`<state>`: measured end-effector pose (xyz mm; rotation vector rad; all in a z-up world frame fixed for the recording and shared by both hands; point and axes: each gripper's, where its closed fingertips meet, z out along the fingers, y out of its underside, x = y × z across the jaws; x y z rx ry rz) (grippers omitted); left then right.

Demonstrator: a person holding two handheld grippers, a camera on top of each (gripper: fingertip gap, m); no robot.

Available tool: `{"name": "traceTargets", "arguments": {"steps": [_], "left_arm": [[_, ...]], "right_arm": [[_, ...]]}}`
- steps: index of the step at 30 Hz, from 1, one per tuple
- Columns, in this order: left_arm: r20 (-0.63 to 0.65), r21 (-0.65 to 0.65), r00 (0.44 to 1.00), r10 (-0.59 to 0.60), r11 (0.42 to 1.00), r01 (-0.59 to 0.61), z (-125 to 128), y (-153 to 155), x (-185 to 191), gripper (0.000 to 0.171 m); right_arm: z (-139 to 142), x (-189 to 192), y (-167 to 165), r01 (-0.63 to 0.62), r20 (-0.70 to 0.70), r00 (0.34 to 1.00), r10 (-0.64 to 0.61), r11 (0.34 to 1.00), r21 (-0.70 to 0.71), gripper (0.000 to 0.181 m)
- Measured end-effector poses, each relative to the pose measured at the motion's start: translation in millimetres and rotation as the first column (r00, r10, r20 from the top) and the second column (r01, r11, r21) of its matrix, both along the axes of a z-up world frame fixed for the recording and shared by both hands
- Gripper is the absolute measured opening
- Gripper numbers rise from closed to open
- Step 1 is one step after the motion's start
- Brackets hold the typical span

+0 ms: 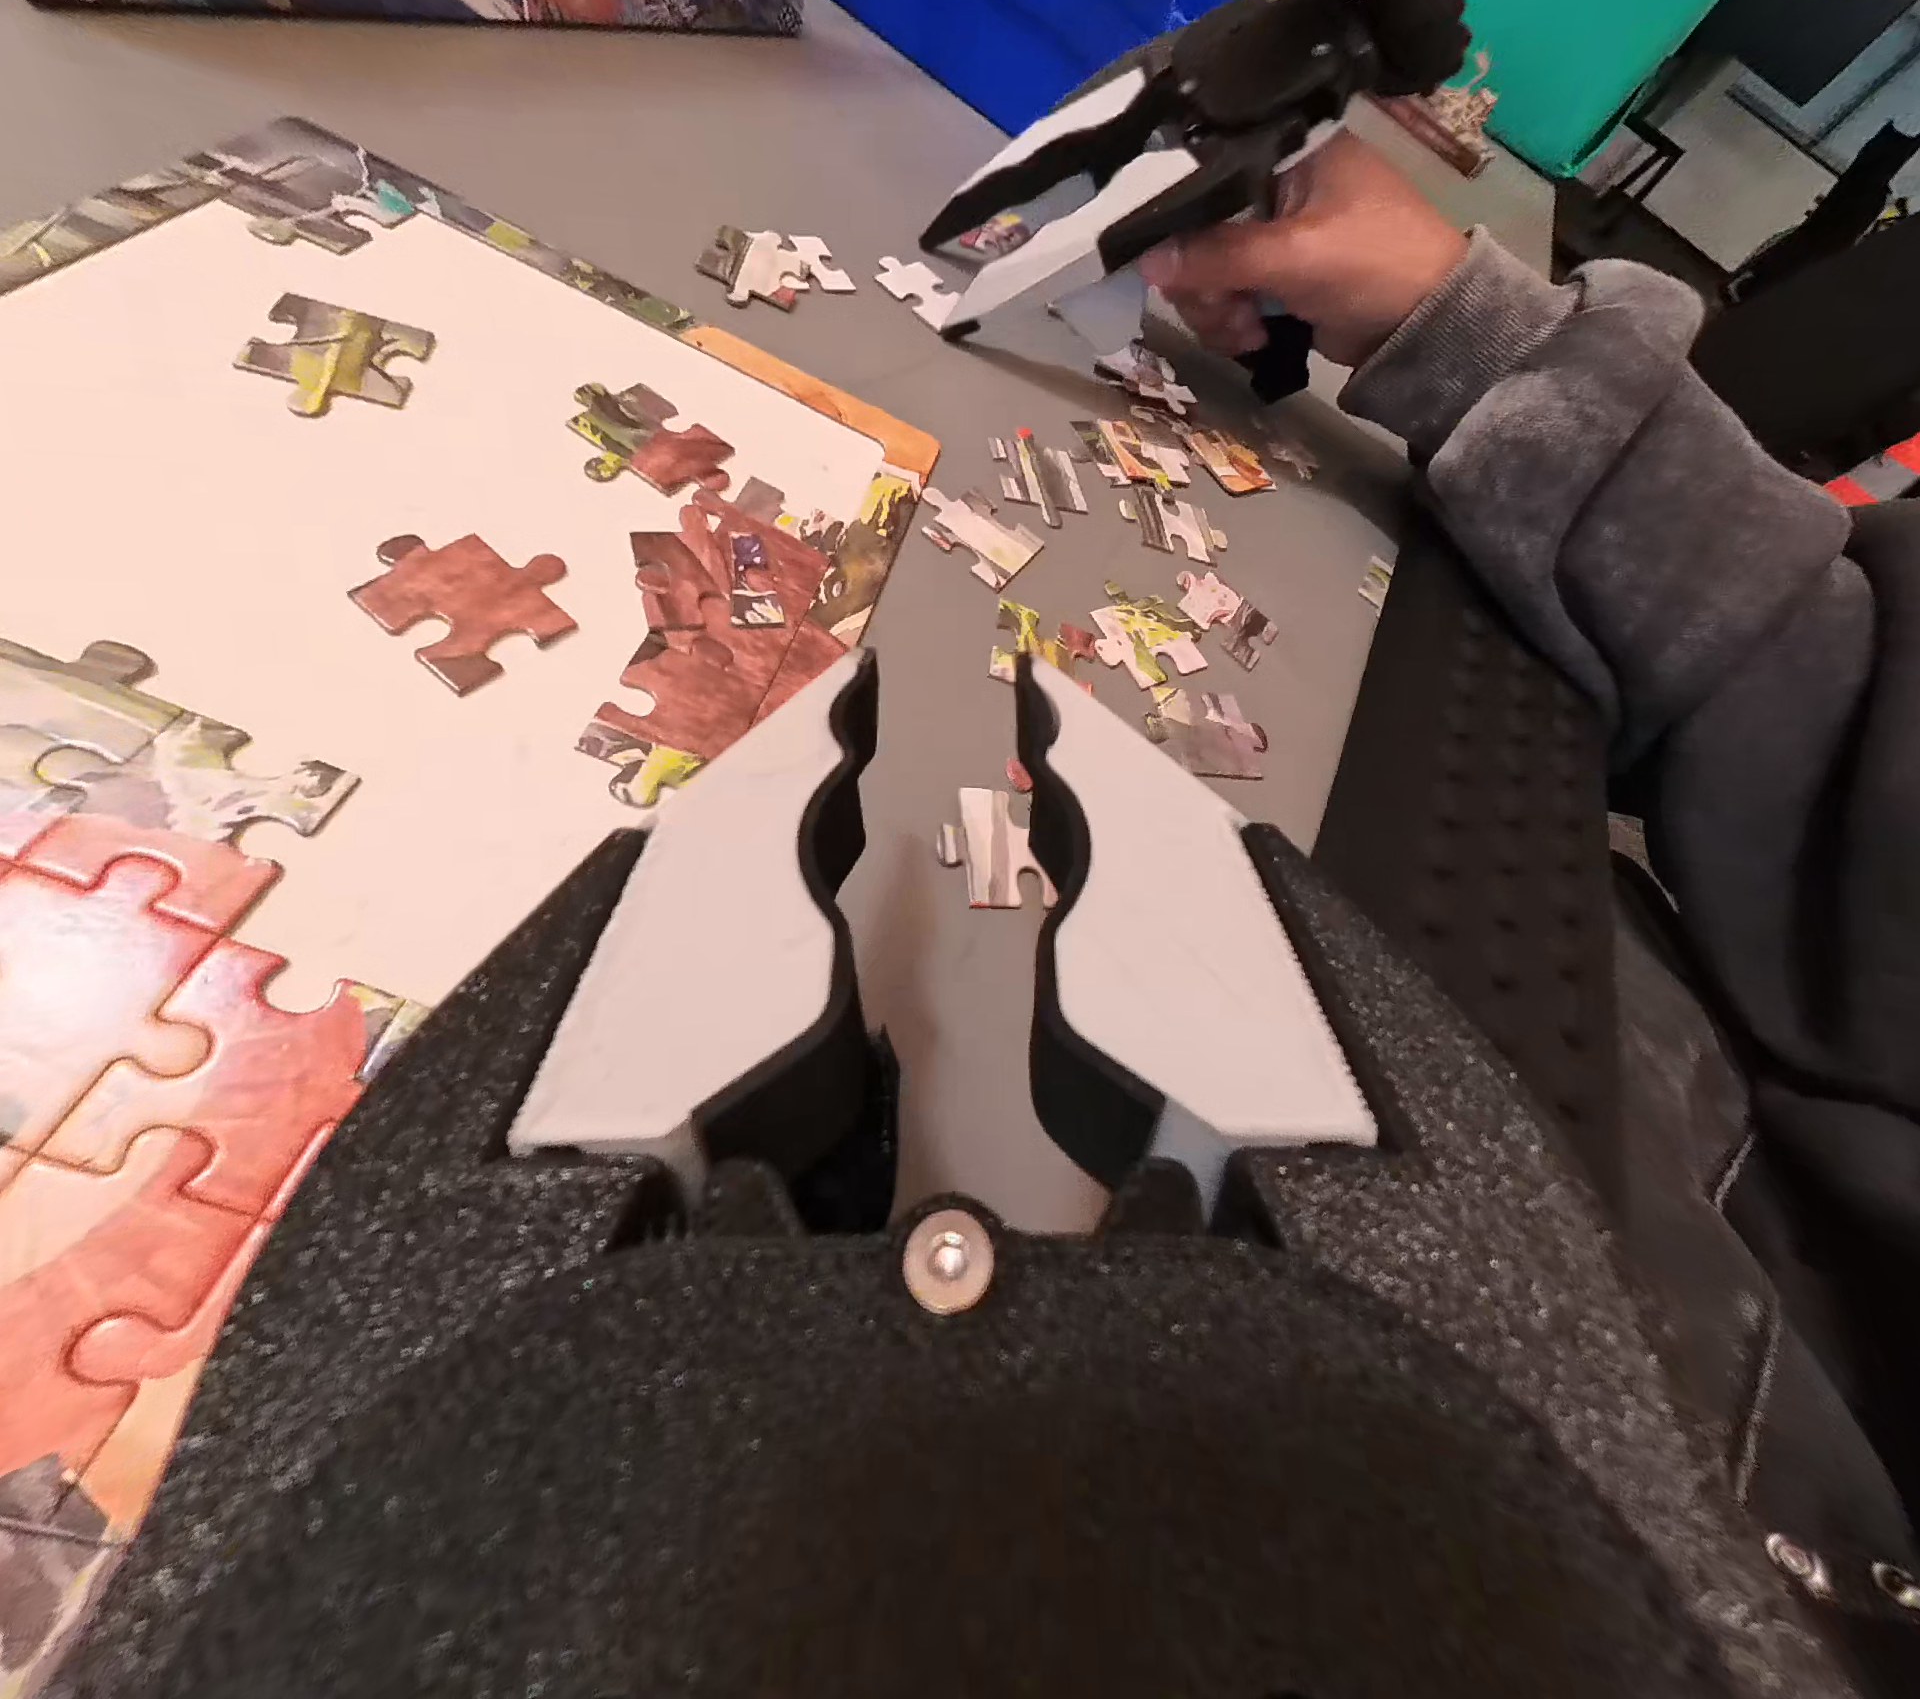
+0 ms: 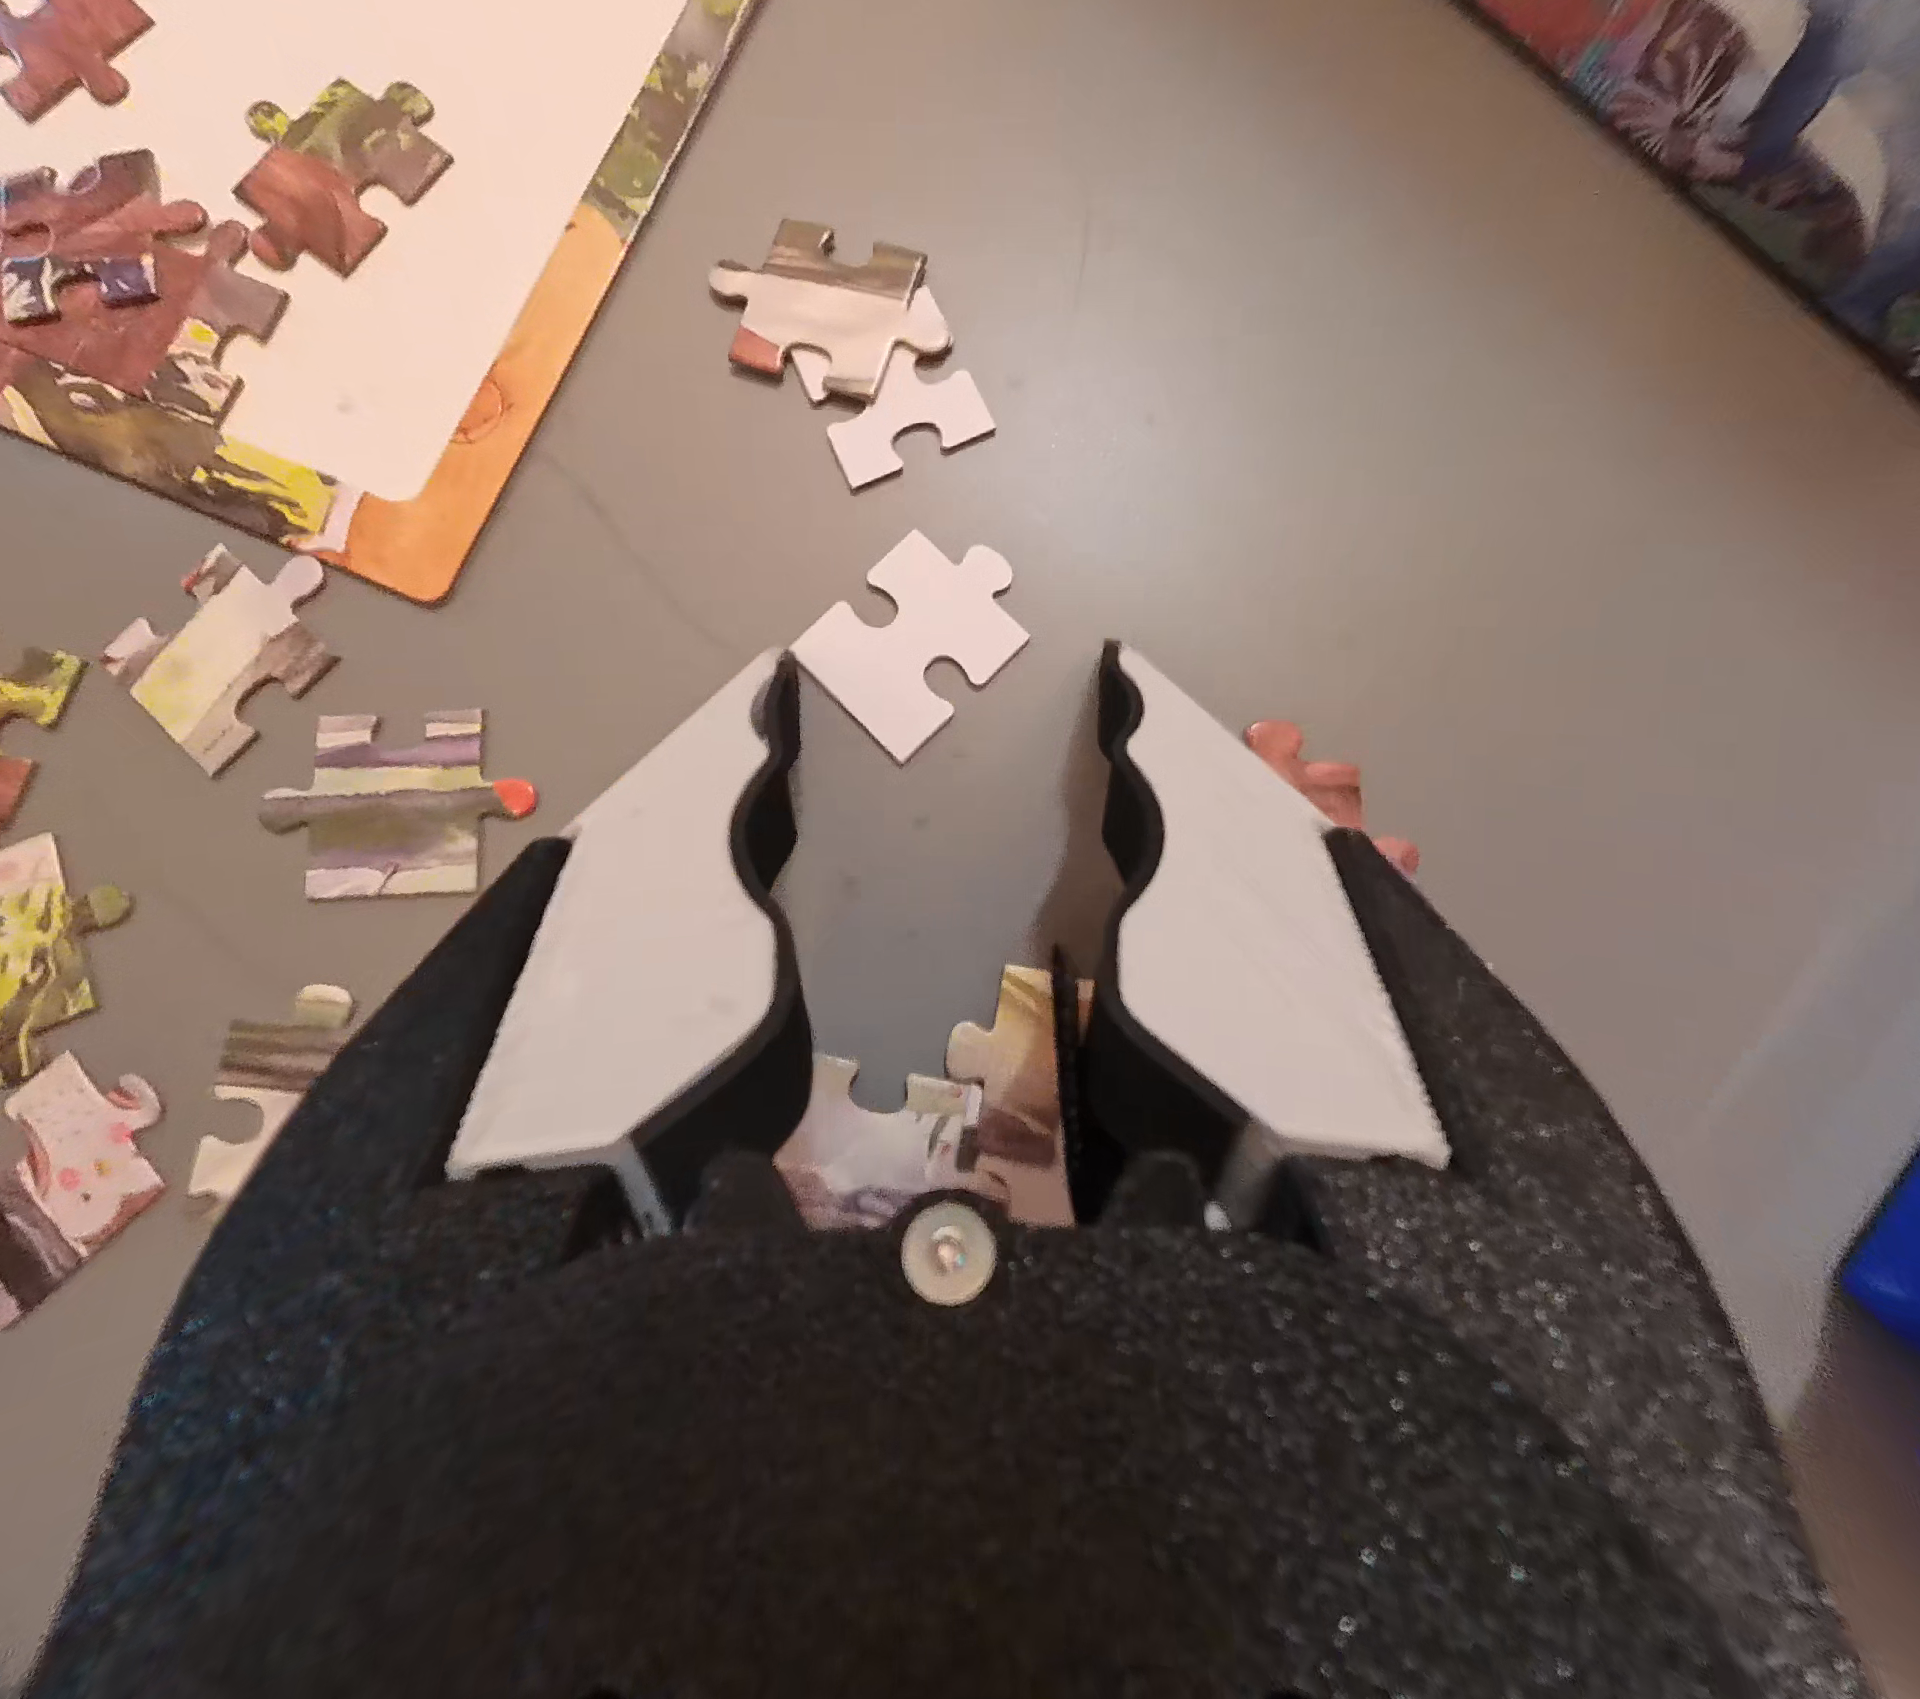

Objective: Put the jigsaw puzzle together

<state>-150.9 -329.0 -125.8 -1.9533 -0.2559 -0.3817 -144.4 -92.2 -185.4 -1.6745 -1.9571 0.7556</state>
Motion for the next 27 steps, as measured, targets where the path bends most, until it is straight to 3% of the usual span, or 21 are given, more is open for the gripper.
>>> {"name": "traceTargets", "arguments": {"steps": [12, 13, 19, 21, 23, 24, 26, 27], "left_arm": [[-0.038, 0.017, 0.999, 0.015, 1.0, -0.015, 3.0, -0.6, -2.2, 0.025], [-0.036, 0.025, 0.999, 0.024, 0.999, -0.023, 4.5, -1.0, -4.1, 0.025], [-0.023, 0.048, 0.998, 0.053, 0.998, -0.051, 8.4, -2.7, -10.4, 0.025], [-0.025, 0.05, 0.998, 0.054, 0.997, -0.053, 8.8, -2.7, -10.7, 0.025], [-0.033, 0.055, 0.998, 0.057, 0.997, -0.055, 10.0, -2.7, -11.2, 0.025], [-0.036, 0.062, 0.998, 0.058, 0.997, -0.056, 11.3, -2.6, -11.4, 0.025], [-0.04, 0.091, 0.997, 0.06, 0.994, -0.056, 17.3, -2.5, -11.2, 0.025], [-0.037, 0.113, 0.998, 0.057, 0.992, -0.053, 21.6, -2.5, -10.4, 0.026]], "right_arm": [[2.3, -3.8, 1.8, -0.018, -0.026, 1.0, 0.018, 1.0, -0.011, 0.033], [3.1, -2.9, -0.2, -0.029, -0.03, 0.999, 0.028, 0.999, -0.032, 0.015], [14.6, -1.7, -6.2, -0.027, -0.084, 0.996, 0.015, 0.988, -0.152, 0.015], [29.2, -2.6, -18.5, -0.064, -0.141, 0.99, 0.027, 0.963, -0.263, 0.014], [53.4, -2.5, -39.5, -0.149, -0.227, 0.973, 0.053, 0.89, -0.431, 0.014], [70.1, -1.3, -53.7, -0.217, -0.282, 0.957, 0.071, 0.821, -0.527, 0.014], [114.0, 3.8, -81.0, -0.383, -0.426, 0.901, 0.084, 0.617, -0.688, 0.014], [139.4, 11.2, -94.7, -0.481, -0.501, 0.861, 0.088, 0.461, -0.745, 0.014]]}}
